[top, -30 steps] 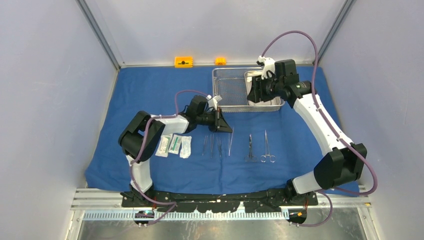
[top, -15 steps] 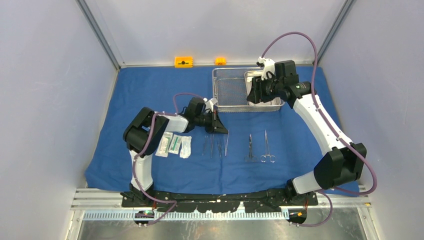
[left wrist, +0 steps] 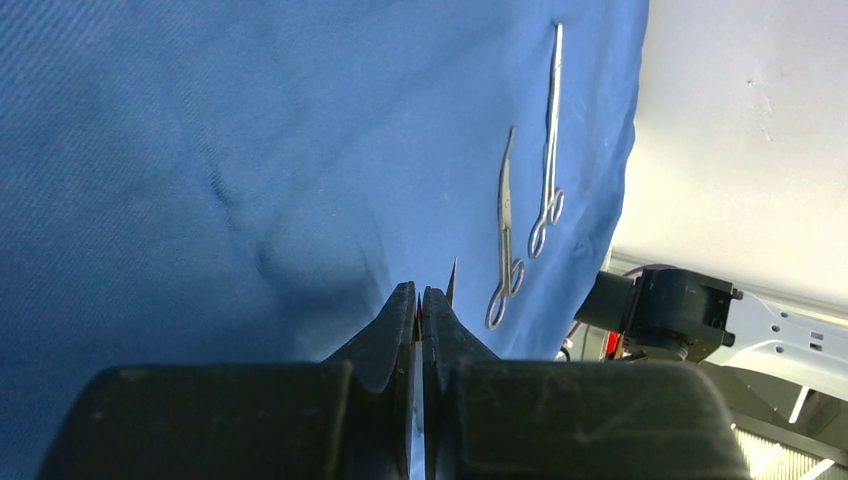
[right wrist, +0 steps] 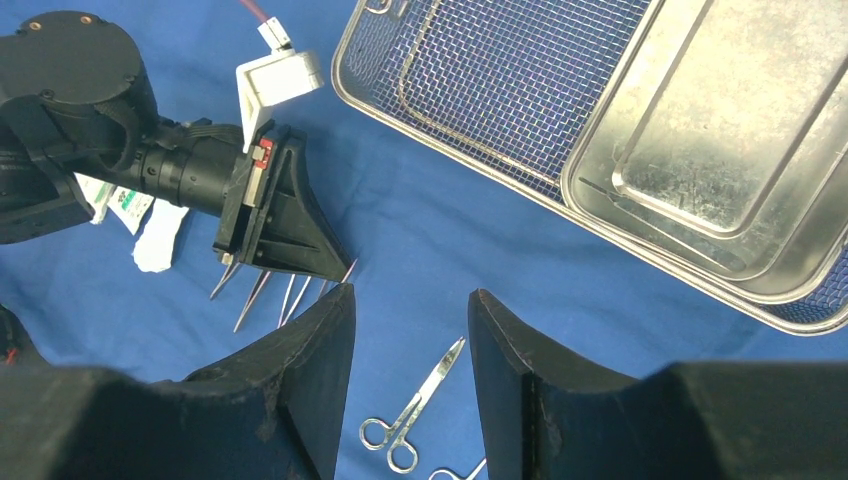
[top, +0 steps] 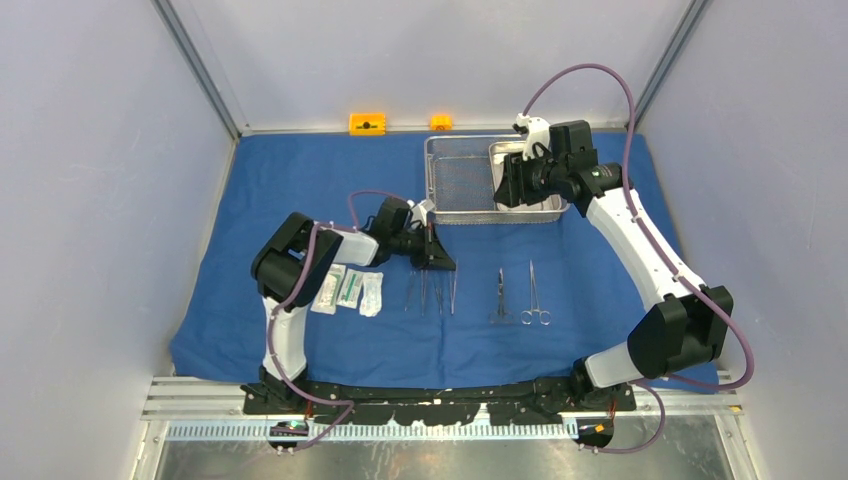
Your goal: Open and lay out the surgical kit
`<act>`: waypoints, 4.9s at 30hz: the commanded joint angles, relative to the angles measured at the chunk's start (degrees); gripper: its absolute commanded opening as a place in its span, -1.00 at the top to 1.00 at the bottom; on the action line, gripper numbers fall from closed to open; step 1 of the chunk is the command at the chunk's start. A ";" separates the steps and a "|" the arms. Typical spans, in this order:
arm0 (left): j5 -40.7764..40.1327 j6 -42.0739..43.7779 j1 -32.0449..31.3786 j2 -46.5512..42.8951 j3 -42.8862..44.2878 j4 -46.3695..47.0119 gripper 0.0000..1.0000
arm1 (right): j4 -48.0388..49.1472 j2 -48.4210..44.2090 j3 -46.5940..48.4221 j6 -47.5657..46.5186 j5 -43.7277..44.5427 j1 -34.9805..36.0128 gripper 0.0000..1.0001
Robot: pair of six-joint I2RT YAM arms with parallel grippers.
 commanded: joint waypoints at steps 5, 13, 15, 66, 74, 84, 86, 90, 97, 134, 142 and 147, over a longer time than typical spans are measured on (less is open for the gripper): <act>-0.25 -1.11 -0.11 2.32 1.36 1.18 0.84 | 2.16 -0.76 0.26 0.01 -0.35 -0.41 -0.01; -1.30 1.30 -0.18 0.76 2.11 -1.91 0.45 | 2.14 -0.26 0.35 0.07 -0.84 -0.47 -0.01; -1.53 2.31 -0.24 0.41 2.81 -3.52 0.38 | 2.15 -0.15 0.48 0.02 -1.00 -0.43 0.00; -26.57 47.18 -2.48 -14.66 33.89 -52.05 -0.62 | -1.45 30.98 23.75 -3.62 18.23 -6.66 -0.08; -29.76 56.81 -0.68 -9.27 45.62 -62.39 -0.68 | -13.45 45.55 39.37 -14.48 14.05 -7.11 0.00; -29.58 57.56 0.13 -5.04 50.49 -64.82 -0.68 | -21.20 51.20 45.72 -23.76 10.00 -6.89 0.02; -29.95 57.50 0.36 -4.77 50.29 -64.53 -0.68 | -21.33 50.27 44.19 -25.59 10.46 -6.75 -0.01; -31.00 56.46 1.09 -5.12 49.49 -62.84 -0.70 | -24.55 49.83 43.24 -30.29 10.42 -6.68 -0.09; -31.34 57.28 2.23 -4.31 51.32 -63.56 -0.72 | -27.02 51.64 42.26 -34.29 10.65 -6.36 -0.15; -29.50 57.70 5.08 2.12 63.11 -67.48 -0.72 | -32.93 51.51 49.37 -37.60 -1.00 -6.28 0.07; -29.58 57.70 5.07 2.44 63.37 -67.10 -0.72 | -36.02 55.65 51.00 -43.51 2.84 -5.83 0.10; -29.65 57.63 5.07 2.92 63.89 -67.17 -0.72 | -37.96 61.35 55.48 -45.76 5.39 -5.83 0.17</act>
